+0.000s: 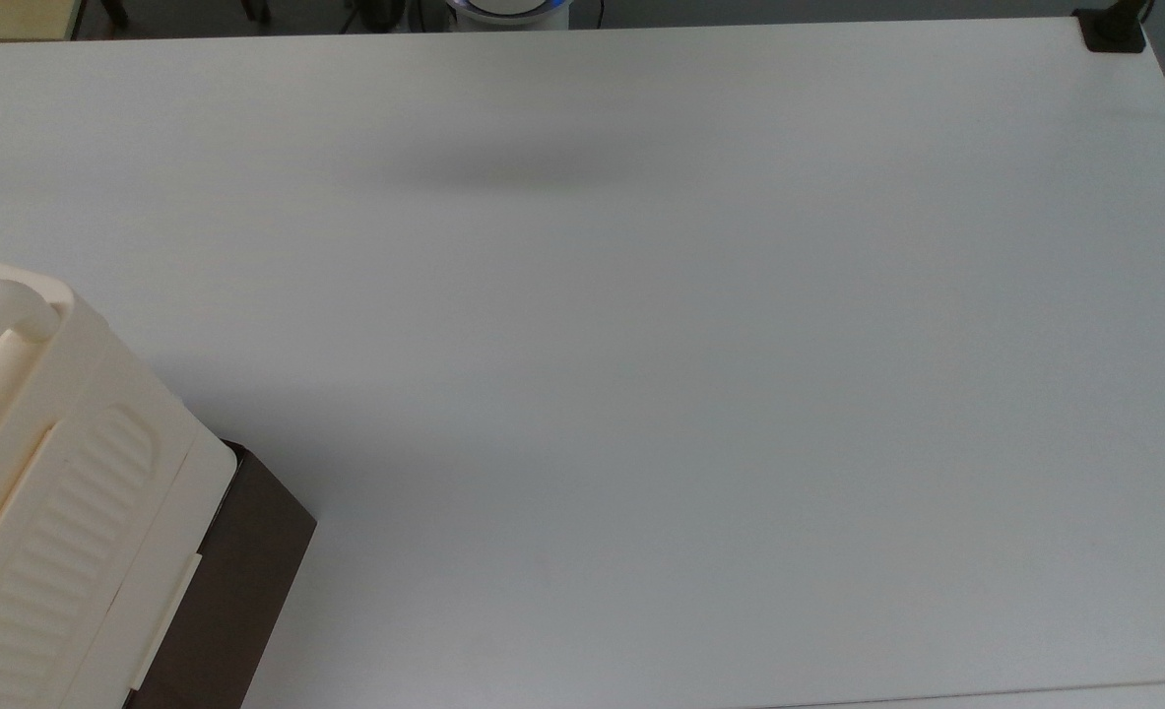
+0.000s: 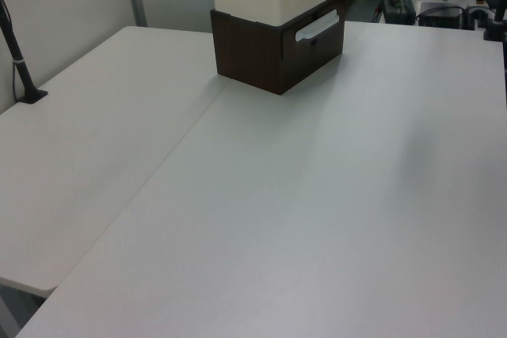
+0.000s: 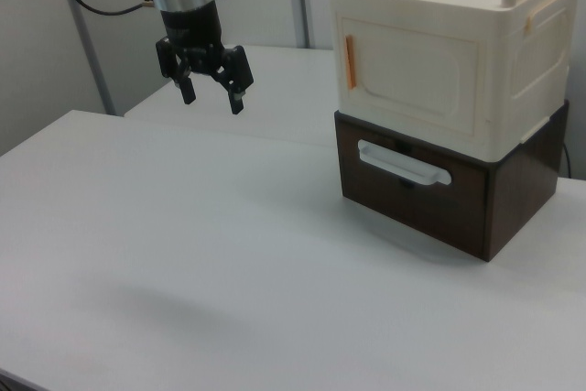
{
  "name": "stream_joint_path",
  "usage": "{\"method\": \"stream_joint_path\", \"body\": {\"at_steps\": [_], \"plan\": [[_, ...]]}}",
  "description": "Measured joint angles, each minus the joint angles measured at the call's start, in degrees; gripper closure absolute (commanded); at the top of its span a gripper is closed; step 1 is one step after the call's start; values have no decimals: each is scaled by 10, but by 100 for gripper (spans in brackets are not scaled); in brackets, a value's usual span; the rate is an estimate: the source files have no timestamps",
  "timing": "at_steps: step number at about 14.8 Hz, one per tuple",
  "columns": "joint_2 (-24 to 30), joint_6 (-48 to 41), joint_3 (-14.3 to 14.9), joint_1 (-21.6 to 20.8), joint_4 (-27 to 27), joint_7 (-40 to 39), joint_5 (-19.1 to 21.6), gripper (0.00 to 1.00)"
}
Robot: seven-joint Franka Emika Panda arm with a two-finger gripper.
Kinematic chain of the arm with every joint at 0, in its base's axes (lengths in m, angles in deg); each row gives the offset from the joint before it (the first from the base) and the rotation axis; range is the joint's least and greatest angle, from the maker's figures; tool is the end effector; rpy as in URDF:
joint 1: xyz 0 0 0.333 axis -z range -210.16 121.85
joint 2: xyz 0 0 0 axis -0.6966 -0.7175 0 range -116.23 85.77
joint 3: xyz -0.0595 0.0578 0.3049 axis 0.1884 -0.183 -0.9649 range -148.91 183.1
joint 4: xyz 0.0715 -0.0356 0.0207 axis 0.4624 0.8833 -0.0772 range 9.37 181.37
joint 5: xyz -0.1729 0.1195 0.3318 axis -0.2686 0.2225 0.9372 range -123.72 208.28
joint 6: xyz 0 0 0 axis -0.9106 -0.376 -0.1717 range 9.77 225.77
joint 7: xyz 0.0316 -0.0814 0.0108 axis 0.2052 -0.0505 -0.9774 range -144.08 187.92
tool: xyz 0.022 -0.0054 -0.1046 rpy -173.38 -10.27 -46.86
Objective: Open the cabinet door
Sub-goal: 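Move the gripper toward the cream cabinet's door edge, then lower the gripper to the orange handle strip on the cabinet door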
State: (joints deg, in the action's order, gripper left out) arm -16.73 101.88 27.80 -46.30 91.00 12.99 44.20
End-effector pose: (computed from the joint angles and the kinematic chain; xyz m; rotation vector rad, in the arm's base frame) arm 0.5597 -0.0790 0.6479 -3.1216 -0.0111 -0.1144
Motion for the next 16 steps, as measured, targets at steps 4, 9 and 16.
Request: {"method": "stream_joint_path", "body": {"at_steps": [4,9,16], "plan": [[-1,18,0,2,2,-54,0,0],[-7,87,0,5,5,-60,0,3],[-52,299,0,32,8,-35,79,44]]}}
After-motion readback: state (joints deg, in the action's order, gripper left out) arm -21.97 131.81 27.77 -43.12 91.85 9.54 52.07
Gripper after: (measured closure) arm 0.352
